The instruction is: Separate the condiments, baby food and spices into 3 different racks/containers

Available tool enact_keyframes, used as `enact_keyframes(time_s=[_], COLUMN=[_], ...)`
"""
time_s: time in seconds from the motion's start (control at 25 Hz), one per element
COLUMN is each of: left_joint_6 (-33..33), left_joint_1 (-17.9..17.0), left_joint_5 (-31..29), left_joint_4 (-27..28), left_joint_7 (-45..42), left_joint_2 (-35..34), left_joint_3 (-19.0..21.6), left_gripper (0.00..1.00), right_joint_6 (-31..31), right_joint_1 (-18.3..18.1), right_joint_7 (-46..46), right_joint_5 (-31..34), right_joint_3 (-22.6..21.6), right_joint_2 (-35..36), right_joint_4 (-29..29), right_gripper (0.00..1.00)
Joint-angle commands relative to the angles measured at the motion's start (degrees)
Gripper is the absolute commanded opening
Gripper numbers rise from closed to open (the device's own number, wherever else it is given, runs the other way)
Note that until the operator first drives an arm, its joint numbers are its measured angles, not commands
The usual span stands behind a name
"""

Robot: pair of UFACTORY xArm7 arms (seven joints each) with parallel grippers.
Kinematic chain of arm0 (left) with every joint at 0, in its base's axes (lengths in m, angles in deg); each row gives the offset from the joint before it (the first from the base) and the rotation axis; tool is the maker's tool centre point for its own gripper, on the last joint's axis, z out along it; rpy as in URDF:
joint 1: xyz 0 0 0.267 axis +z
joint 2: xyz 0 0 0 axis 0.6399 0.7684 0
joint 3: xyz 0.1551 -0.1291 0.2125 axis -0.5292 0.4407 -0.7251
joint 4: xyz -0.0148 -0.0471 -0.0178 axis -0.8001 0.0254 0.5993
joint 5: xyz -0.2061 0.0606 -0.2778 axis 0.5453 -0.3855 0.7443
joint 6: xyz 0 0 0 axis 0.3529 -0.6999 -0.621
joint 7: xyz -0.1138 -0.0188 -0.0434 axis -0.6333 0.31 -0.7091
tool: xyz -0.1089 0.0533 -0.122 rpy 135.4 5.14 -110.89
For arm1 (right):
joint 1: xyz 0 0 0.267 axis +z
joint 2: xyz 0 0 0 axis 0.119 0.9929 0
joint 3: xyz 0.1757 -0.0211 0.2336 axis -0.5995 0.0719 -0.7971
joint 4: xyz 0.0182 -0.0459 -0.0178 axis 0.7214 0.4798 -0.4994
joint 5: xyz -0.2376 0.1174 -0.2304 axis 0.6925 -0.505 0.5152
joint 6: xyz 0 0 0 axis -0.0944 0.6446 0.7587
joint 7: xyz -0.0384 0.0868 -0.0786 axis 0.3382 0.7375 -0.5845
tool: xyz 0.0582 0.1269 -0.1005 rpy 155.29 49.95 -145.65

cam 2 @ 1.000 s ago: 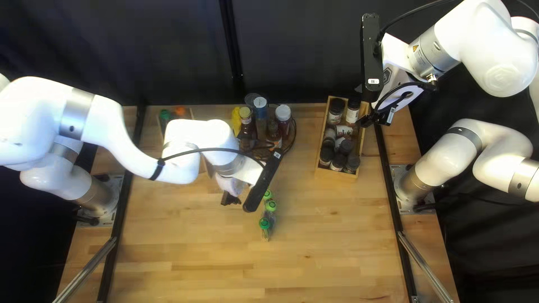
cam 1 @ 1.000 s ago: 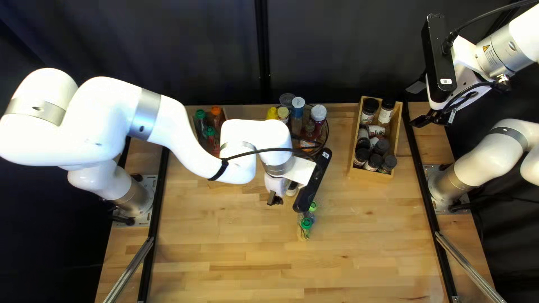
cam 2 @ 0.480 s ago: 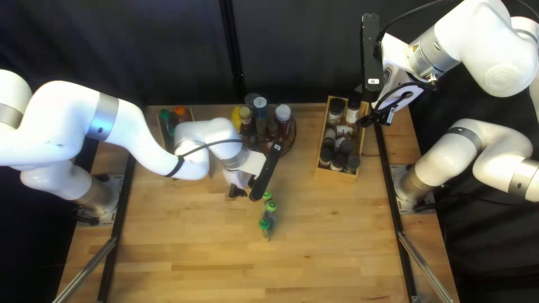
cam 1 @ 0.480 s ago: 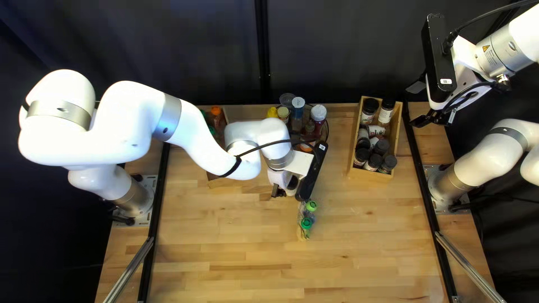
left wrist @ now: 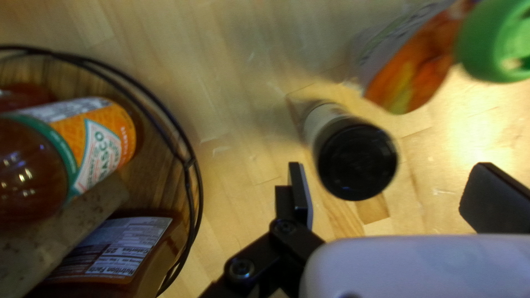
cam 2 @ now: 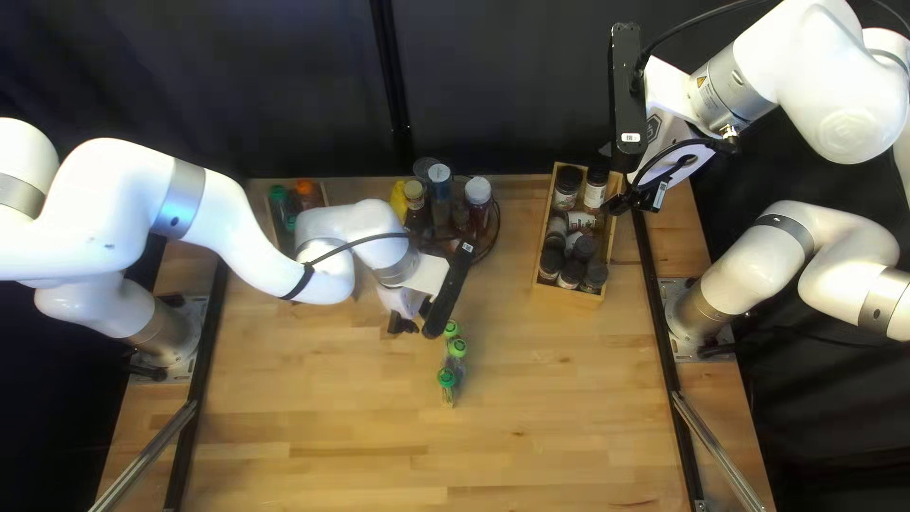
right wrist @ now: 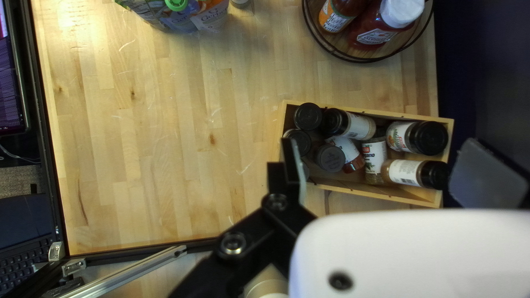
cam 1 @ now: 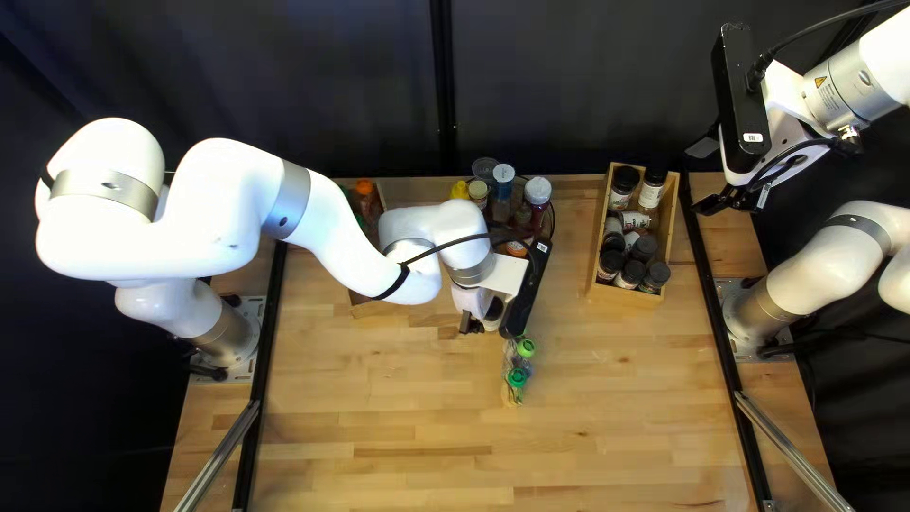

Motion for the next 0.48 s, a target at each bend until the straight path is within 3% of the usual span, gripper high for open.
enact_keyframes(time_s=[0.04,0.28,0.48], left_joint_6=[3.07,4.56,2.98], left_joint_1=[-0.13,-0.51,-1.5], left_joint_5=[0.85,0.21,-1.88], left_joint_4=[4.74,9.35,10.16], left_joint_7=[4.52,8.05,7.26], left_joint_2=[1.96,4.71,5.91], left_joint_3=[1.58,2.69,2.48], left_gripper=[1.0,1.0,1.0], right_joint_6=[0.0,0.0,0.0], right_joint_1=[0.0,0.0,0.0], right_joint_7=[0.0,0.0,0.0], right_joint_5=[0.0,0.0,0.0], right_joint_3=[0.0,0.0,0.0], right_joint_2=[0.0,0.0,0.0], right_joint_4=[0.0,0.0,0.0], right_gripper=[1.0,1.0,1.0])
